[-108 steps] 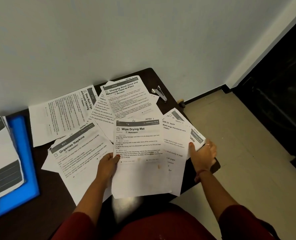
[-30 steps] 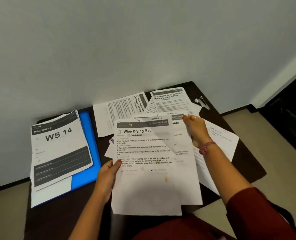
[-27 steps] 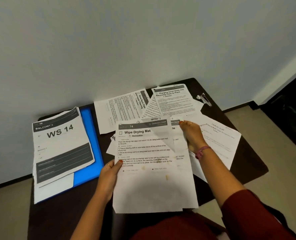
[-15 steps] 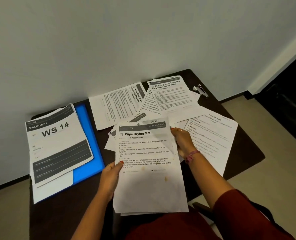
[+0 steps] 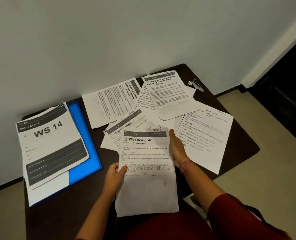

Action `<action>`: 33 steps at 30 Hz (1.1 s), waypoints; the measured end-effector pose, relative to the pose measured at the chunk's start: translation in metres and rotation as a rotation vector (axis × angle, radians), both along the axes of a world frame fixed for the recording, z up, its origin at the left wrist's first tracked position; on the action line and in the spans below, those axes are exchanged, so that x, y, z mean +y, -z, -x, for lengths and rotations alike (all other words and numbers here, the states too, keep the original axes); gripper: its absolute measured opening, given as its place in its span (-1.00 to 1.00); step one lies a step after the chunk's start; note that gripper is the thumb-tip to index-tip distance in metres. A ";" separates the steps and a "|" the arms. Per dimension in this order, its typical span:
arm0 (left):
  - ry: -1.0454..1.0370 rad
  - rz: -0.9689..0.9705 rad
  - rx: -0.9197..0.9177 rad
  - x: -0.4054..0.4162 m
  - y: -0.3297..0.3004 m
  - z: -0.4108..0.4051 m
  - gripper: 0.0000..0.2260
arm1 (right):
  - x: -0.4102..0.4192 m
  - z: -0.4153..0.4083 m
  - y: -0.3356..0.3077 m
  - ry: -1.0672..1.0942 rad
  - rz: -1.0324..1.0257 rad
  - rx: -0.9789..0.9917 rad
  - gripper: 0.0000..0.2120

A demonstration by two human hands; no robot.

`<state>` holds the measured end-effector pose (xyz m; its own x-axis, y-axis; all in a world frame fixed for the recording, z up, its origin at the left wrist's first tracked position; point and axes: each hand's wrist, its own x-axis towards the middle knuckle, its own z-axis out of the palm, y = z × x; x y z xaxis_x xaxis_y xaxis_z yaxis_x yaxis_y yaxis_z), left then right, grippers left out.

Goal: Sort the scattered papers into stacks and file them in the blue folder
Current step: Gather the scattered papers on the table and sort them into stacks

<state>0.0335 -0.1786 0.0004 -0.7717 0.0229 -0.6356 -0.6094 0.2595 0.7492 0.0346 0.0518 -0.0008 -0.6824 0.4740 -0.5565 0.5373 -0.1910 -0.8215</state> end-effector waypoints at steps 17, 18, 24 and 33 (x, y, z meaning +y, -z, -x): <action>0.026 0.013 -0.043 -0.002 0.004 -0.001 -0.84 | -0.009 -0.002 0.031 0.004 -0.022 0.093 -0.79; 0.025 0.005 -0.047 -0.002 0.003 0.001 -0.84 | -0.010 0.000 0.029 0.009 -0.035 0.093 -0.81; 0.009 0.034 -0.026 -0.003 0.005 0.017 -0.84 | -0.002 0.012 0.027 -0.004 -0.111 0.084 -0.84; -0.154 0.180 -0.012 0.009 0.022 0.051 -0.86 | 0.020 0.025 0.026 -0.055 -0.118 0.054 -0.85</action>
